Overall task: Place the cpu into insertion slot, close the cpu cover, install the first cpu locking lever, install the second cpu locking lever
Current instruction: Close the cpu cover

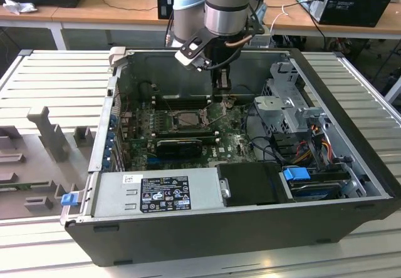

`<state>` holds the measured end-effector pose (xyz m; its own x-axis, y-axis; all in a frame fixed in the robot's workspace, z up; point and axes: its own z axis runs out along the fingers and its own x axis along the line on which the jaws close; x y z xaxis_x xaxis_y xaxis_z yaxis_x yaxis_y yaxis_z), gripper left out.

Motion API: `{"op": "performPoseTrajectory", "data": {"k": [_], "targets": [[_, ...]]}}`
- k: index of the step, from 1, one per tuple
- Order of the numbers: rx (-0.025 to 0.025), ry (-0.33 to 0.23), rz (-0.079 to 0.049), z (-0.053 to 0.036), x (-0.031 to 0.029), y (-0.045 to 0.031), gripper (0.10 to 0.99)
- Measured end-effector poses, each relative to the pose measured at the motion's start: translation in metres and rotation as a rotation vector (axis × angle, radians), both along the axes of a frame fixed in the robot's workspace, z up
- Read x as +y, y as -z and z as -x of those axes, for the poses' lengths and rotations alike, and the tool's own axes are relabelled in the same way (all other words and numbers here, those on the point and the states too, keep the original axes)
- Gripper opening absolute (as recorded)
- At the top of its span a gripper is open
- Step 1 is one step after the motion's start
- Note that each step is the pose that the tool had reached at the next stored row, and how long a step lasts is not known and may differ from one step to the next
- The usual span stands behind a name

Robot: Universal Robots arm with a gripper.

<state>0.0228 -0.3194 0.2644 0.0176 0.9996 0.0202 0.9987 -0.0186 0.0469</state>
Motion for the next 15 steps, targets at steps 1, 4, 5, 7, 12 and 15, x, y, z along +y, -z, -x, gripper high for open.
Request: {"op": "performPoseTrajectory", "data": {"k": [1, 4, 5, 7, 12, 15], "targets": [[0.0001, 0.000, 0.001, -0.0012, -0.0001, 0.0000, 0.106], [0.0001, 0.000, 0.001, -0.0103, -0.0001, 0.0012, 0.106], [0.0001, 0.000, 0.000, -0.0146, 0.0000, 0.0025, 0.106], [0.0001, 0.000, 0.001, -0.0194, -0.0001, 0.0043, 0.106], [0.0002, -0.020, 0.001, -0.0392, -0.0001, 0.0109, 0.106], [0.0001, -0.022, 0.001, -0.0410, 0.0000, 0.0178, 0.106]]}}
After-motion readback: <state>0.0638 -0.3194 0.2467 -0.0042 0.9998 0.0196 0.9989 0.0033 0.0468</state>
